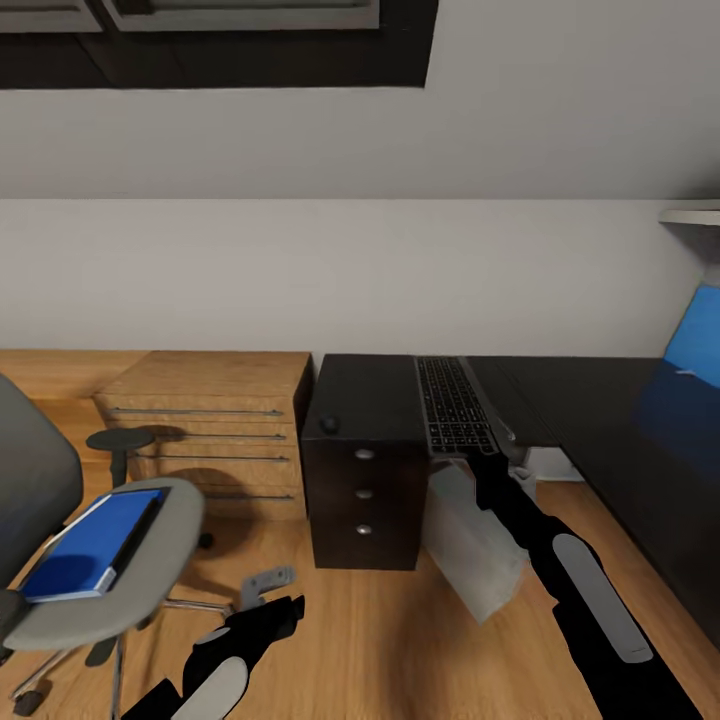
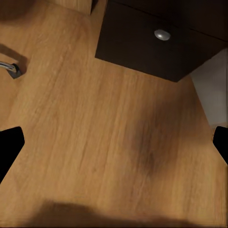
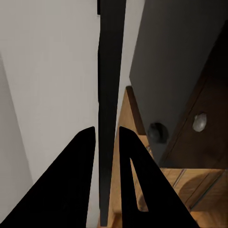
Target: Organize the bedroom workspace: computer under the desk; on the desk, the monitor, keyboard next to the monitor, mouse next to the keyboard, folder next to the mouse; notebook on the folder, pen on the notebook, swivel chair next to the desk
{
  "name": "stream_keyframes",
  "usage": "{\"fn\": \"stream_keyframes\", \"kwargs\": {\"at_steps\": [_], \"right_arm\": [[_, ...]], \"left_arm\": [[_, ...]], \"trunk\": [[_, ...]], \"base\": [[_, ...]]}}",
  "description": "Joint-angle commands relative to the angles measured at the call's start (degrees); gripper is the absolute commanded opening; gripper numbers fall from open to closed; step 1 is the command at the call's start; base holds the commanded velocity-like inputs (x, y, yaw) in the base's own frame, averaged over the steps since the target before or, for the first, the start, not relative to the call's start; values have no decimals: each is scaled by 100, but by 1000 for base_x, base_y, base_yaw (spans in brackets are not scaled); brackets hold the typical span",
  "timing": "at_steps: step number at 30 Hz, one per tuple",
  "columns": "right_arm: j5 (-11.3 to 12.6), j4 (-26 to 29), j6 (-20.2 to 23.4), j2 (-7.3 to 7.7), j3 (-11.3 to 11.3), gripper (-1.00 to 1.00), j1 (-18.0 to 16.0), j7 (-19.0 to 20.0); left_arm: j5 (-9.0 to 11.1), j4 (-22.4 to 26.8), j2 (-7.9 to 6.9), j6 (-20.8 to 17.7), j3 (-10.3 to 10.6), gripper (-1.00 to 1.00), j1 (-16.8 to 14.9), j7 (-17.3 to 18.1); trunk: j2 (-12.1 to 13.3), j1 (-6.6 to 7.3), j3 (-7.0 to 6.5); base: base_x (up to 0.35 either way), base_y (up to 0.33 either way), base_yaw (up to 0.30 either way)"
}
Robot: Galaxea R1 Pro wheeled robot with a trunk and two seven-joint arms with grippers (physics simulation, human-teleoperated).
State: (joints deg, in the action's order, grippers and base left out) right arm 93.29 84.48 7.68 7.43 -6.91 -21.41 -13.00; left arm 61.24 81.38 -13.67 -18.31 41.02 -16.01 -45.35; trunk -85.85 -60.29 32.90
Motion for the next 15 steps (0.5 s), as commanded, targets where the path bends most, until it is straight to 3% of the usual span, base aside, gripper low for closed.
{"fn": "stream_keyframes", "kwargs": {"at_steps": [1, 15], "right_arm": [[42, 7, 0, 4, -3, -100, -4, -18], [38, 7, -13, 17, 16, -100, -4, -18]], "left_arm": [[25, 10, -4, -14, 11, 100, -7, -39], [36, 10, -13, -14, -6, 100, -7, -36]], "trunk": [[-4, 3, 6], [-4, 3, 6]], "base": [[-256, -230, 0], [-301, -166, 0]]}}
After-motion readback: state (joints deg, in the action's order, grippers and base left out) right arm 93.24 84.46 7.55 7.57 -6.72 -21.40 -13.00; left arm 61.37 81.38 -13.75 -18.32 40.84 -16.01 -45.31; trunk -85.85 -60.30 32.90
